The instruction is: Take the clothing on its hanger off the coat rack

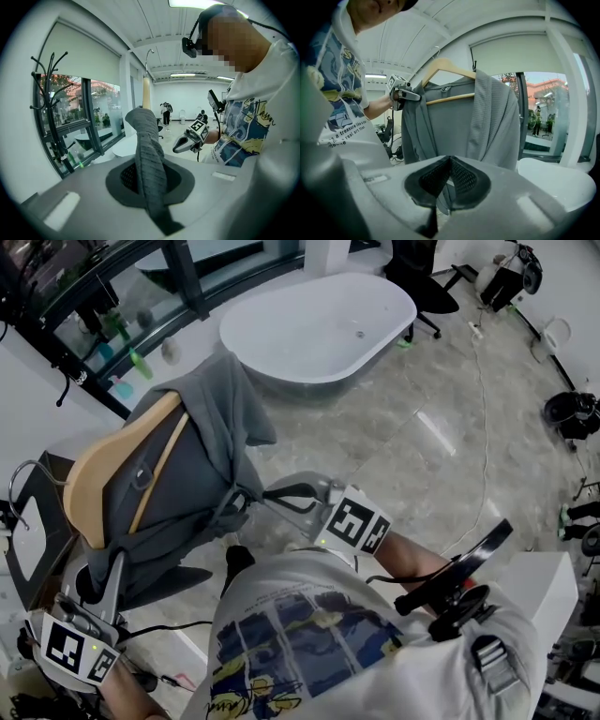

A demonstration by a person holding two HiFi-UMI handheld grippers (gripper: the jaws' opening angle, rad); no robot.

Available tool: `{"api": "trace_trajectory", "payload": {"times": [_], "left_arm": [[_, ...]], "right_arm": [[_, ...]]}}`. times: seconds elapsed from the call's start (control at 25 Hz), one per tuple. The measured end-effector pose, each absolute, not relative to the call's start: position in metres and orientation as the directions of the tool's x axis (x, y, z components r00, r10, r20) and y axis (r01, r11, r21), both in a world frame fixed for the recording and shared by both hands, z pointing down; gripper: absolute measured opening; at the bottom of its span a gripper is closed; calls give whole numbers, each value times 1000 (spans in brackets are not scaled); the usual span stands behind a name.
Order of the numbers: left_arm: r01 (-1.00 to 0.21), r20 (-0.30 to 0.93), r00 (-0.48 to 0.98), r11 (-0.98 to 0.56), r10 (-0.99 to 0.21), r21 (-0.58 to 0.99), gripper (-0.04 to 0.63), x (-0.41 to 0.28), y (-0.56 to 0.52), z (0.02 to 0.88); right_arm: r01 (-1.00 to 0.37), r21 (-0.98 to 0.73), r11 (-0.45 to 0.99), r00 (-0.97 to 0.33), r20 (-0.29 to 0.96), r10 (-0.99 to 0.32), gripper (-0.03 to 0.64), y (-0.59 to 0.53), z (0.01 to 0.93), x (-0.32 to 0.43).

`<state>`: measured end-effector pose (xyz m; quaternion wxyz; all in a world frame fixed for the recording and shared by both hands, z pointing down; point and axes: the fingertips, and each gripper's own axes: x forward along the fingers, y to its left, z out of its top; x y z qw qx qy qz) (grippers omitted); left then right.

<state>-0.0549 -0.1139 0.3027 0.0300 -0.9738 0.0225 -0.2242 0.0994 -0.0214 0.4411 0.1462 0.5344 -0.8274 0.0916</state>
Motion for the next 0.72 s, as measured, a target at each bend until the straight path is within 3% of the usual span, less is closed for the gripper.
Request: {"api": "trace_trajectory", "payload": {"times": [0.72], "left_arm": [[-15, 451, 892, -999, -34, -46, 0, -58, -110, 307]], "right_arm": [[-904, 17, 428, -394, 359, -846, 2, -22, 440, 89]]}}
